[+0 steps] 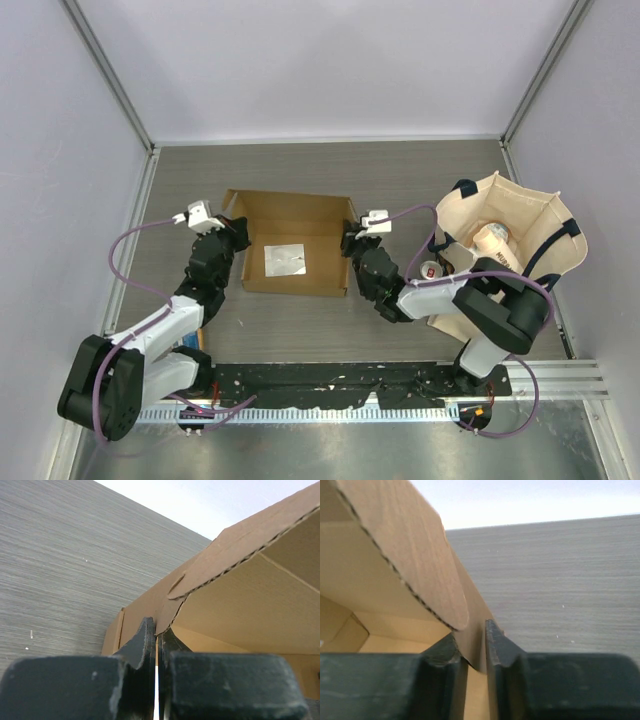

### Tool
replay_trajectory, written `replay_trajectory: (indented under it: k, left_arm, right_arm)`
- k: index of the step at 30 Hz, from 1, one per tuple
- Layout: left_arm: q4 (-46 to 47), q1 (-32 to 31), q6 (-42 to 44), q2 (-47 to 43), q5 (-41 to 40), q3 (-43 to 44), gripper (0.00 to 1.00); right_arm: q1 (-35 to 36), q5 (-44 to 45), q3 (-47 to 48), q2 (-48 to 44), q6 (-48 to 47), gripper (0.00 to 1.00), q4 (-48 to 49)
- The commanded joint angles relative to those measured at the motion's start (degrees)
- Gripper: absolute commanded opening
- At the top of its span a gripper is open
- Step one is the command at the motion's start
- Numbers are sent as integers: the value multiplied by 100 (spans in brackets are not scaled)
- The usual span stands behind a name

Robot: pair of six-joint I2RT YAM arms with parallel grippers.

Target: Fold the paper box

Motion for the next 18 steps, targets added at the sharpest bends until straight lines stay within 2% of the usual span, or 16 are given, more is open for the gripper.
replay_trajectory:
  k: [1,2,3,5,6,8,9,13,16,18]
  left_arm:
    - [-663,-25,-120,-34,-289,-251,0]
    - [-655,-25,-94,-104,-298,-260,0]
    - [-663,-25,-76,-122,-324,-260,0]
    - [-698,-25,11,-192,-342,-234,0]
    - [-733,-16,55,-210,-342,-216,0]
    - [-838,-25,117,-253,-360,-190,0]
    - [-848,-25,134,-280,-360,-190,0]
    - [-865,-34,170,-298,-386,-234,0]
    - [-874,-34,214,-324,-377,-243,0]
    - [-874,-42,249,-359,-377,-251,0]
  right_arm:
    - [125,354,-146,-664,174,33,-1067]
    - [134,301,-129,-814,261,41,-1383]
    - [143,205,-103,-1015,367,48,-2195]
    - [160,99,46,-1630,806,63,-3174]
    - [160,-58,90,-1833,990,67,-4136]
    - [169,-453,187,-2483,1316,72,-5134]
    - [178,-1012,153,-2685,1334,74,-5713]
    - [169,-2261,240,-3670,1309,81,-7140]
    - [178,-2590,853,-4005,905,83,-8046]
    - [161,-2495,1940,-3892,536,85,-8557]
